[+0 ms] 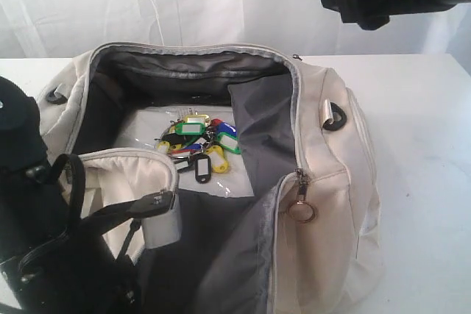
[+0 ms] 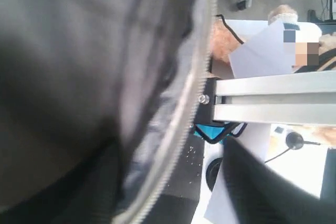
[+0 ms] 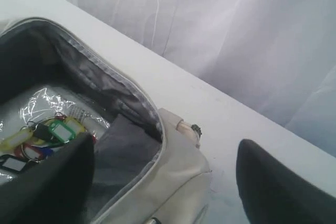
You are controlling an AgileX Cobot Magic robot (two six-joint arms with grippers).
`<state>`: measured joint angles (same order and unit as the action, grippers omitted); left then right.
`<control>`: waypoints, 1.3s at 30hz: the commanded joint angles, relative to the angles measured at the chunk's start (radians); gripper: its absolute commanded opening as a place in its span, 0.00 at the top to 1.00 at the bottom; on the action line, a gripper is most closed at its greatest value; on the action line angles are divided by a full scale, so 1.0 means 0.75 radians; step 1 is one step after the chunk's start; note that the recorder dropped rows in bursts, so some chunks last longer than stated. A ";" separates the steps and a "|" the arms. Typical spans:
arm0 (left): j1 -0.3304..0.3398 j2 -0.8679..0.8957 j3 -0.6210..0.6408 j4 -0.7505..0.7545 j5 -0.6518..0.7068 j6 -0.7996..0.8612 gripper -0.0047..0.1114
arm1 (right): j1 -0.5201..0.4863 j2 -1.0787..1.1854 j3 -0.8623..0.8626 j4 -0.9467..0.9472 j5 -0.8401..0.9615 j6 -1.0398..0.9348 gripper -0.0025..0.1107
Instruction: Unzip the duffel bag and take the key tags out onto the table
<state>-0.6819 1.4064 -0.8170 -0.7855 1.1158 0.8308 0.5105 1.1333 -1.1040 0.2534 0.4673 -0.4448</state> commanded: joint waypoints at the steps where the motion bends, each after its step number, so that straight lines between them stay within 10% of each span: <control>1: -0.010 -0.015 0.016 -0.034 0.039 0.004 0.25 | -0.001 0.014 0.002 0.023 0.017 0.007 0.36; 20: 0.002 -0.474 -0.096 0.255 -0.045 -0.331 0.28 | -0.001 0.035 0.002 0.090 0.151 -0.004 0.36; 31: 0.002 -0.699 -0.096 0.741 -0.651 -0.773 0.28 | 0.200 0.401 -0.001 0.093 -0.136 -0.070 0.36; 39: 0.002 -0.766 -0.096 1.113 -0.752 -1.052 0.28 | 0.317 0.702 -0.034 0.087 -0.369 -0.142 0.36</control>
<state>-0.6843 0.8512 -0.8860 -0.0386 0.5517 0.1199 0.7260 1.6006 -1.1084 0.3163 0.2356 -0.5167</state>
